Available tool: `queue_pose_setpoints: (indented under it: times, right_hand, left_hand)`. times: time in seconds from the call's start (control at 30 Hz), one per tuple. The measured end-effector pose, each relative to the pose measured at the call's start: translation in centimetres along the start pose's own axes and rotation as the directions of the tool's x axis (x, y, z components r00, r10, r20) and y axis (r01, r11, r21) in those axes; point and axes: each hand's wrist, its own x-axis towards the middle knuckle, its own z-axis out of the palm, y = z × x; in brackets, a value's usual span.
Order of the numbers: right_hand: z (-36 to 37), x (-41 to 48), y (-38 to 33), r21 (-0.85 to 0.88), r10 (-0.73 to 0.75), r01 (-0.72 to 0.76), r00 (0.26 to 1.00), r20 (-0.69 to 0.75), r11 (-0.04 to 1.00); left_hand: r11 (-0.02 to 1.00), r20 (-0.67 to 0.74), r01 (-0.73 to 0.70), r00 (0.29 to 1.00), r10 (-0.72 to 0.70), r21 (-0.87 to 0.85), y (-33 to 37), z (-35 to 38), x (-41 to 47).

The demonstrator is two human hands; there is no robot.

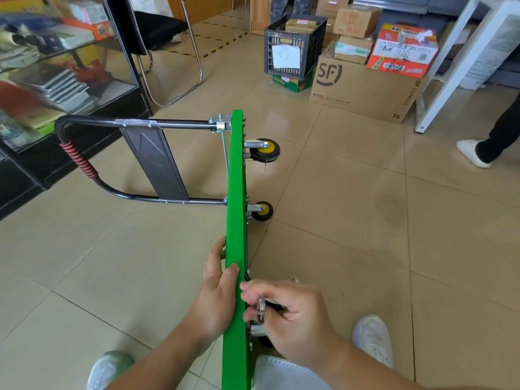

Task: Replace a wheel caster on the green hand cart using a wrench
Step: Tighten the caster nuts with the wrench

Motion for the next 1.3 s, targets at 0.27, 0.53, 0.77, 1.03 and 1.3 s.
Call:
queue_pose_setpoints:
  times: [0.27,0.53,0.77,1.03,1.3]
  right_hand:
    - [-0.5,-0.2,0.4,-0.062,-0.088,0.086,0.996,-0.021,0.994]
    - [-1.4,6.0,-2.2,-0.082,0.067,-0.057,0.990,0.124,0.995]
    - [-1.0,6.8,-2.4,-0.065,0.148,-0.141,0.980,0.134,0.988]
    - [-1.2,9.3,-1.7,-0.057,0.324,-0.320,0.943,0.082,0.946]
    - [-1.0,13.0,-1.5,-0.005,0.544,-0.546,0.834,0.092,0.838]
  left_hand:
    - [1.000,0.006,0.010,1.000,-0.010,-0.005,-0.3,-0.1,0.1]
    - [1.000,0.012,0.010,1.000,-0.010,0.027,-0.1,-0.1,0.1]
    - [0.999,0.010,0.010,1.000,-0.011,0.048,-0.4,-0.2,0.2]
    - [0.998,0.010,0.034,0.999,-0.035,0.055,-0.5,-0.2,0.2]
    - [0.999,0.014,0.034,0.999,-0.035,0.039,-1.0,-0.3,0.5]
